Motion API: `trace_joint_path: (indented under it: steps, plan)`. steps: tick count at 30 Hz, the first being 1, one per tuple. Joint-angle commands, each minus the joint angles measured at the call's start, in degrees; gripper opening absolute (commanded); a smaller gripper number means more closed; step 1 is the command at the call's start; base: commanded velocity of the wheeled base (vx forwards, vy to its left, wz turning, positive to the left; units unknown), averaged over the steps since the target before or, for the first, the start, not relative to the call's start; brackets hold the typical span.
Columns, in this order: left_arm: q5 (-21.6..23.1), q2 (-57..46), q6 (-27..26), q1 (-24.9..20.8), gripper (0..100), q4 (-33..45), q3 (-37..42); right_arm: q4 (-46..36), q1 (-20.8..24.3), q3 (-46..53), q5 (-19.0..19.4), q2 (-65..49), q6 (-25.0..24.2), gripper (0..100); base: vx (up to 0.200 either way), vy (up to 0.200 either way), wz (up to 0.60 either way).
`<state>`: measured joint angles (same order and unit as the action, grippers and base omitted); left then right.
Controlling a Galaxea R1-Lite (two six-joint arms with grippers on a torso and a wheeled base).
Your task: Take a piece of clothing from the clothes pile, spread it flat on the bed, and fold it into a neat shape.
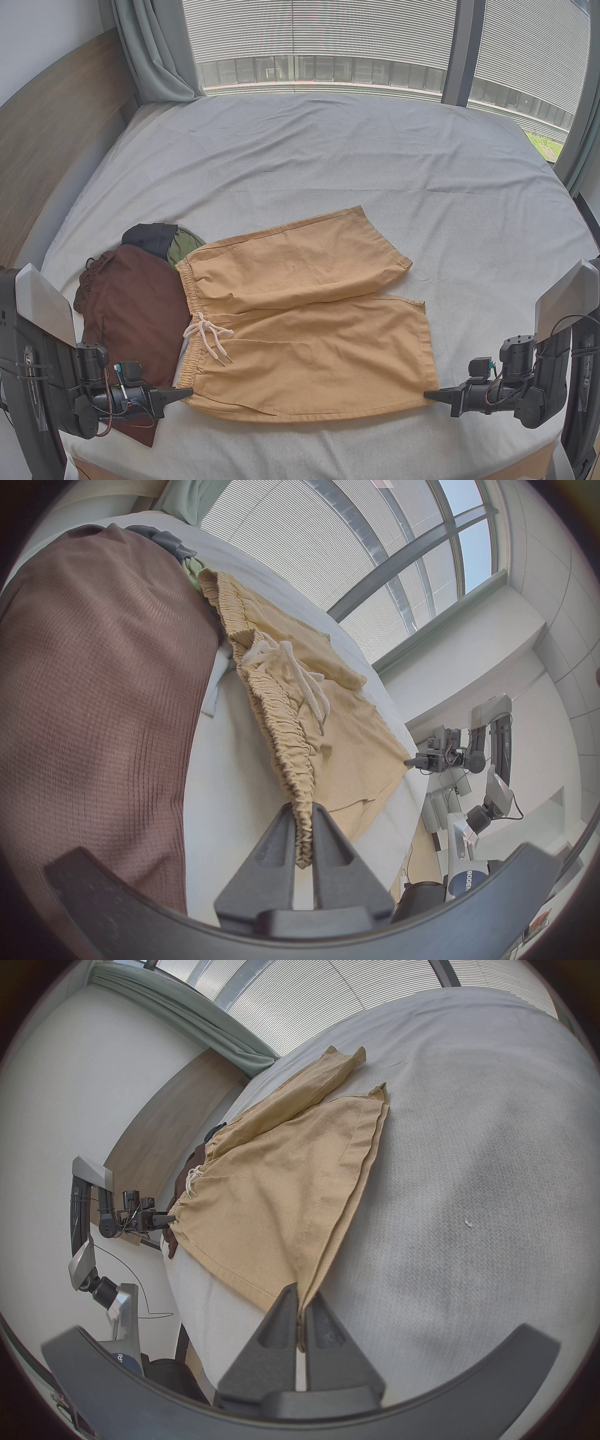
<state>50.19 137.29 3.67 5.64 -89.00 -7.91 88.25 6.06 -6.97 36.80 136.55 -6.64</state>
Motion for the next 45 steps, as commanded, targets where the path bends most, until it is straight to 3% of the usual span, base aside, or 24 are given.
trace_joint_path:
  steps: [1,13,25,30,36,45]
  plan:
    - [0.08,1.93,-1.65,0.33,0,-0.03,1.5,-0.01,-0.43,1.26,0.46,0.04,1.28,0,0.0,0.0,0.0]
    - [1.23,2.98,-9.73,1.12,0,0.06,6.77,0.08,-0.61,4.34,1.87,0.04,4.45,0,0.0,0.0,0.0]
    - [2.19,1.14,-8.85,1.04,0,-0.03,4.84,0.08,-1.22,1.17,3.8,-3.39,2.69,0,0.0,0.0,0.0]
    - [2.19,-2.11,-4.46,0.42,0,-0.03,4.04,0.08,-0.61,-0.67,3.8,-6.03,-1.53,0,0.0,0.0,0.0]
    - [2.19,-9.85,7.05,-1.51,0,-0.03,1.85,0.08,0.36,-2.61,3.98,-10.69,-7.24,0,0.0,0.0,0.0]
    - [2.11,-12.05,10.04,-2.57,0,-0.03,0.97,0.08,0.45,-2.87,4.07,-13.15,-9.26,0,0.0,0.0,0.0]
